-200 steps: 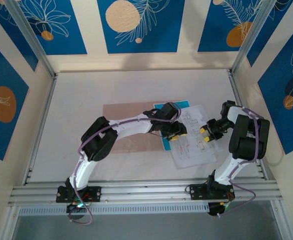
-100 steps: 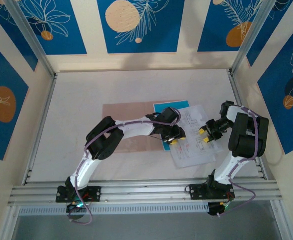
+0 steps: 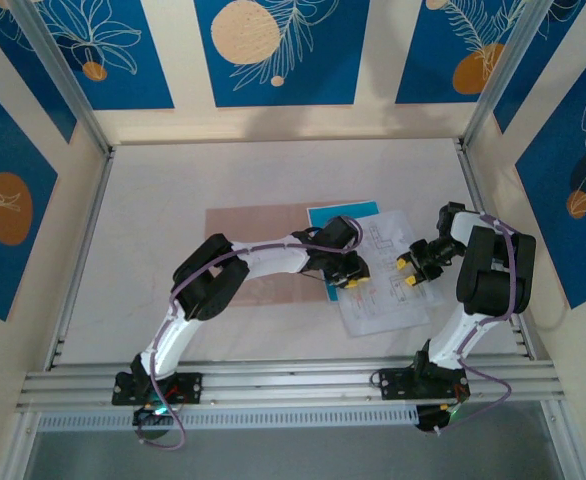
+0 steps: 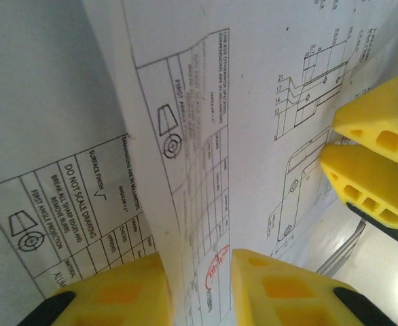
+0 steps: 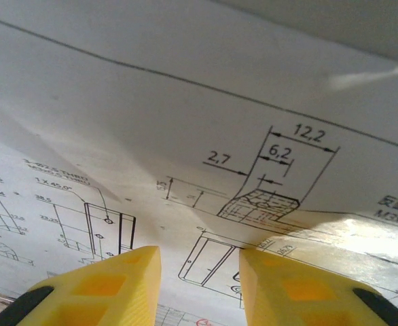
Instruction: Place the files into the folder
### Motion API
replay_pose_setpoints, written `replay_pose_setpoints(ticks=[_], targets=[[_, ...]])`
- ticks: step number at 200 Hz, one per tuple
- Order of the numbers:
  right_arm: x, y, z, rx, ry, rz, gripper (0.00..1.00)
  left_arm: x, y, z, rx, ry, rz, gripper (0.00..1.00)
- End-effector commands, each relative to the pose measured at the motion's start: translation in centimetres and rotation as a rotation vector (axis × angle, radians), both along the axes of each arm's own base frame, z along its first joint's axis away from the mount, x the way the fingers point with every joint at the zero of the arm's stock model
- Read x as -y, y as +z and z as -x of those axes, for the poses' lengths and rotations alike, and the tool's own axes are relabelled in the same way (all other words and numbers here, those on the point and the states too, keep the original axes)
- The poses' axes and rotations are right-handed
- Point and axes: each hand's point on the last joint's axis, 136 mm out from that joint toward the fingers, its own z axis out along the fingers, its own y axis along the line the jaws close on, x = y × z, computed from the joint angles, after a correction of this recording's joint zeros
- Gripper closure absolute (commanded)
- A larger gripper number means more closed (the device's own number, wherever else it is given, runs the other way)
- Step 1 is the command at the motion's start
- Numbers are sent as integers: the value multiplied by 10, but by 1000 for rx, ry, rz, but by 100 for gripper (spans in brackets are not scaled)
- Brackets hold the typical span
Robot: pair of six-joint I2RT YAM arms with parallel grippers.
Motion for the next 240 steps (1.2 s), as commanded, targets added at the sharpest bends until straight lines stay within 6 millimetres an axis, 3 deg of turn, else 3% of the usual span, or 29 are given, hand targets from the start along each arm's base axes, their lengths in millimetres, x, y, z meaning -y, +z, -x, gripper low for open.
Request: replay_pose_setpoints(ticks=[1, 31, 51, 76, 111, 136, 180, 203, 240], targets=[[-4, -8, 13, -47, 2, -3, 62, 0, 4, 6, 17, -15, -2, 79], [-6, 1, 7, -7, 13, 5, 62, -3, 7, 5, 34, -23, -13, 100], [-5, 18, -5, 80, 38, 44, 57, -6, 18, 2, 69, -29, -22, 100], [-4, 53, -22, 226, 56, 92, 42, -14, 37, -4, 121, -41, -36, 100], [-8, 100, -36, 352, 101, 143, 41, -36, 63, -12, 176, -49, -56, 100], [-20, 116, -41, 389, 149, 142, 41, -64, 72, -15, 191, -64, -105, 100], [-59, 128, -44, 447, 283, 113, 41, -135, 72, -18, 206, -73, -205, 100], [-82, 124, -46, 472, 339, 55, 42, -169, 71, -18, 203, -84, -230, 100], [-113, 102, -50, 455, 407, -6, 43, -219, 63, -15, 168, -70, -270, 100]])
